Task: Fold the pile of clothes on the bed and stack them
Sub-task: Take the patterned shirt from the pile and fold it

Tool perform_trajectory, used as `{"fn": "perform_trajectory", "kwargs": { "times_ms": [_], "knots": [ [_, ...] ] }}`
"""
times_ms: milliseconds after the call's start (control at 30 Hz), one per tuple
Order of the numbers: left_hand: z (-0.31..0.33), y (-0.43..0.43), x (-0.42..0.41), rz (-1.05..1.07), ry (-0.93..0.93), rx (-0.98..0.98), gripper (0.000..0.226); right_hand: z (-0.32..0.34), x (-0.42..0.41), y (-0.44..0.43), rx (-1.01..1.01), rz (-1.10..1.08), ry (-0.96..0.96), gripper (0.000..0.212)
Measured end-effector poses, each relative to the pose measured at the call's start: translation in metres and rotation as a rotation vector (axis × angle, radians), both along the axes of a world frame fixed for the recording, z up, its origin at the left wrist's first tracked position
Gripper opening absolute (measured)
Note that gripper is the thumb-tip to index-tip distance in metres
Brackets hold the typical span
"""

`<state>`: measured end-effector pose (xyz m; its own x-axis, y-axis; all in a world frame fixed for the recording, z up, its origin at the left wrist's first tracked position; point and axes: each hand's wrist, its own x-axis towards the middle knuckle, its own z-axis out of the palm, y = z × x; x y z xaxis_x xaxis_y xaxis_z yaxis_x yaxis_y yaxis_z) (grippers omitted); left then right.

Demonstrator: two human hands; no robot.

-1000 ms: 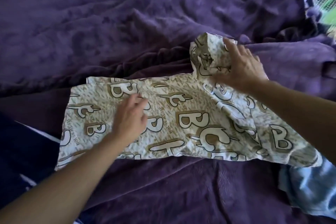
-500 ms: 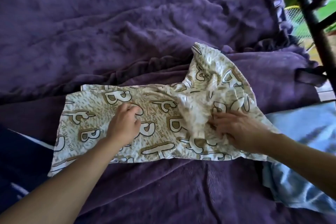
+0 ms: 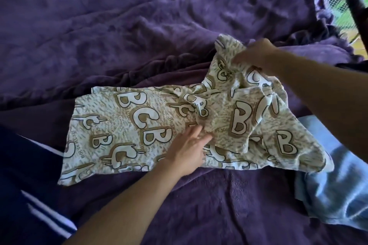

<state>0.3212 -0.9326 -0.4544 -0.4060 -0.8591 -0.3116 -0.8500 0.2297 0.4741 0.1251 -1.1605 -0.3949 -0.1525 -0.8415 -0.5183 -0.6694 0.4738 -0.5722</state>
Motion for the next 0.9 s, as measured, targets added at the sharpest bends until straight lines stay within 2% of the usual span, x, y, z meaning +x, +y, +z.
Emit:
{"fn": "perform_trajectory", "kwargs": {
  "times_ms": [67,100,167,200,233,300,367,433,467,500,567,633,667,733,767,833,900],
  "knots": [
    [-0.003,-0.003,0.007,0.017,0.035,-0.006,0.051,0.015,0.001,0.014,-0.271,0.089,-0.029,0.033],
    [-0.003,-0.004,0.011,0.035,0.06,0.013,0.048,0.023,-0.002,0.031,-0.478,0.219,0.02,0.026],
    [-0.001,-0.008,0.023,0.124,0.093,0.099,0.043,0.03,-0.014,0.082,-0.757,0.573,0.124,0.031],
    [0.001,-0.011,0.03,0.182,0.1,0.129,0.042,0.027,-0.024,0.109,-0.768,0.771,0.18,0.04],
    [0.004,-0.013,0.035,0.244,0.1,0.129,0.041,0.021,-0.034,0.135,-0.689,0.945,0.237,0.049],
    [0.013,-0.017,0.043,0.361,0.093,0.051,0.038,0.007,-0.055,0.172,-0.479,1.103,0.263,0.056],
    [0.023,-0.021,0.041,0.416,0.093,-0.114,0.038,0.001,-0.069,0.188,-0.522,0.94,0.179,0.042],
    [0.033,-0.023,0.024,0.331,0.09,-0.287,0.046,0.001,-0.08,0.19,-0.651,0.556,0.19,0.029],
    [0.035,-0.023,0.012,0.247,0.089,-0.349,0.052,0.0,-0.087,0.187,-0.644,0.356,0.274,0.034],
    [0.034,-0.02,-0.001,0.141,0.081,-0.374,0.057,-0.001,-0.094,0.184,-0.537,0.187,0.351,0.044],
    [0.03,-0.011,-0.027,-0.068,0.025,-0.27,0.061,-0.003,-0.104,0.177,-0.166,-0.004,0.371,0.068],
    [0.019,0.001,-0.043,-0.142,-0.054,-0.023,0.063,-0.002,-0.109,0.173,0.053,0.003,0.284,0.066],
    [0.015,0.005,-0.045,-0.134,-0.086,0.077,0.063,-0.001,-0.11,0.17,0.106,0.041,0.255,0.058],
    [0.012,0.007,-0.045,-0.094,-0.07,0.149,0.057,0.006,-0.107,0.16,0.174,0.105,0.232,0.036],
    [0.014,0.007,-0.043,-0.074,-0.028,0.165,0.054,0.011,-0.107,0.155,0.18,0.135,0.242,0.029],
    [0.02,0.008,-0.035,-0.023,0.08,0.209,0.053,0.026,-0.107,0.147,0.14,0.176,0.269,0.032],
    [0.03,0.011,-0.023,0.052,0.185,0.259,0.053,0.048,-0.096,0.141,0.071,0.161,0.172,0.035]
  ]
}}
